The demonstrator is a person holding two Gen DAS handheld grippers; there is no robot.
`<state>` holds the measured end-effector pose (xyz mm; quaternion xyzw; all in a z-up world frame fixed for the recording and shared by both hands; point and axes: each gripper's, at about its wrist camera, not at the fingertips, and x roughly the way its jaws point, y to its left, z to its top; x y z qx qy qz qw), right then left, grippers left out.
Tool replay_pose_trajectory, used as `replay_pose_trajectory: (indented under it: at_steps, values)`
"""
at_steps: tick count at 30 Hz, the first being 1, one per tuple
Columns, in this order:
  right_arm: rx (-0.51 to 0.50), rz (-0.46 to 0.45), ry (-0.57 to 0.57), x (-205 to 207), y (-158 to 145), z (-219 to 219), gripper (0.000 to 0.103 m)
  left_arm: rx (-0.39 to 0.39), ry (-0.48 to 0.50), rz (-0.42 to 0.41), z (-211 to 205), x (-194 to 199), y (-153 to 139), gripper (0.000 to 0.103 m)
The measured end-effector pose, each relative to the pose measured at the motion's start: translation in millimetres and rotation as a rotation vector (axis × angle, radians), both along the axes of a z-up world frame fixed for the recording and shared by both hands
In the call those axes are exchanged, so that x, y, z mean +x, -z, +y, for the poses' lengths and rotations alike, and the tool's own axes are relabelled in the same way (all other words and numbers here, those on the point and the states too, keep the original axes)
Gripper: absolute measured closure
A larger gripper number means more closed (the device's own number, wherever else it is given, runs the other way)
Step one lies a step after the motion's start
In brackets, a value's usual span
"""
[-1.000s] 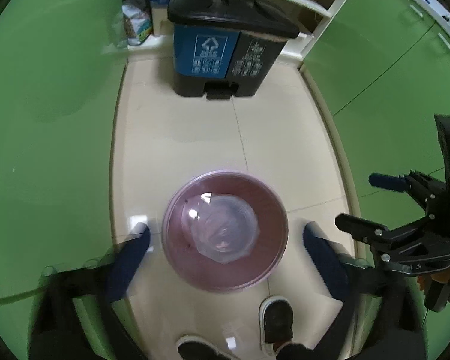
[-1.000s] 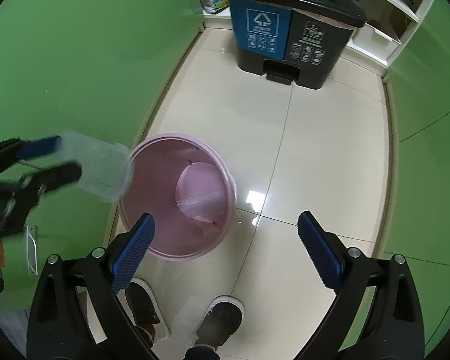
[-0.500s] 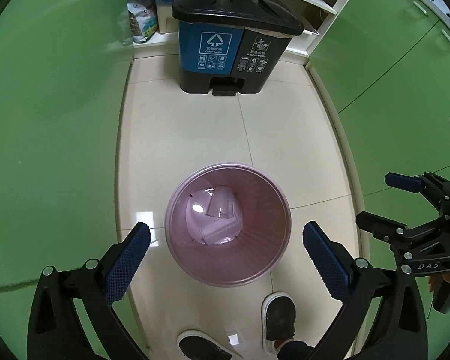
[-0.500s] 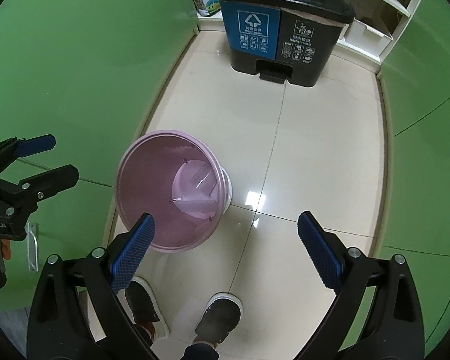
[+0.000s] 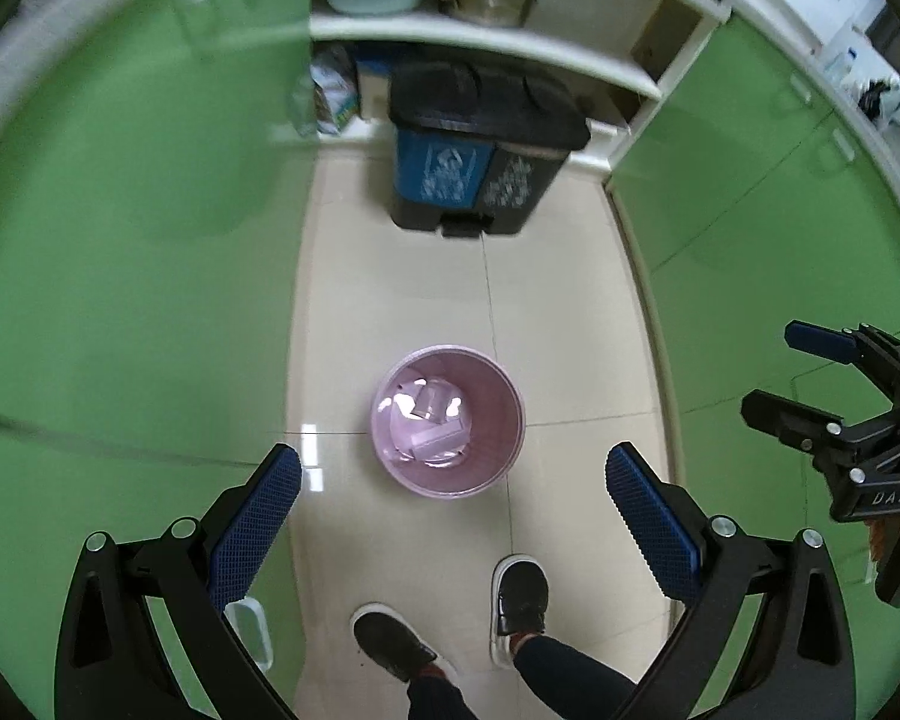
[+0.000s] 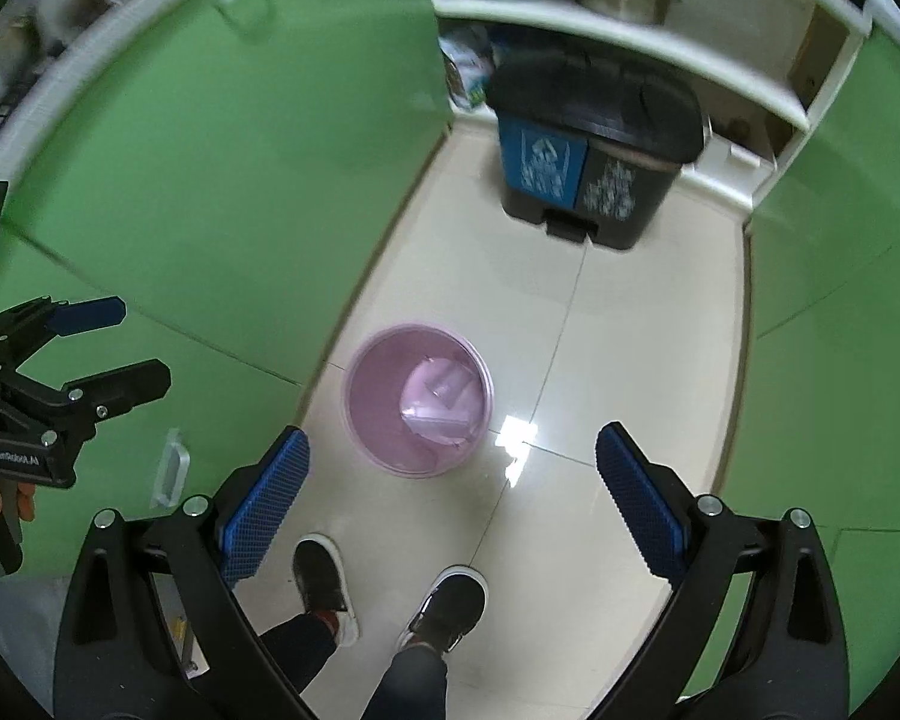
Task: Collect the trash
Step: 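Return both tools to the counter above the remaining trash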
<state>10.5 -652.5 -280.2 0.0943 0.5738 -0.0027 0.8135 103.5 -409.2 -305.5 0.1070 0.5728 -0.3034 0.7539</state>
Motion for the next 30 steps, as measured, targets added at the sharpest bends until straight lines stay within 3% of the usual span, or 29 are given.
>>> replay_pose_trajectory:
  at_steps: [7, 13, 22, 30]
  values:
    - [0.012, -0.08, -0.103, -9.3, -121.3, 26.7, 0.004, -0.036, -0.101, -0.071, 46.7, -24.1, -118.9, 0.006]
    - [0.018, -0.14, -0.196, -13.5, -188.2, 54.5, 0.003, -0.066, -0.197, -0.153, 84.9, -47.8, -192.4, 0.006]
    - [0.046, -0.23, -0.409, 1.3, -246.9, 130.8, 0.003, -0.065, -0.412, -0.261, 164.8, -75.9, -244.8, 0.006]
    - [0.089, -0.279, -0.574, 17.4, -271.6, 231.8, 0.003, -0.014, -0.629, -0.329, 287.0, -104.8, -272.5, 0.006]
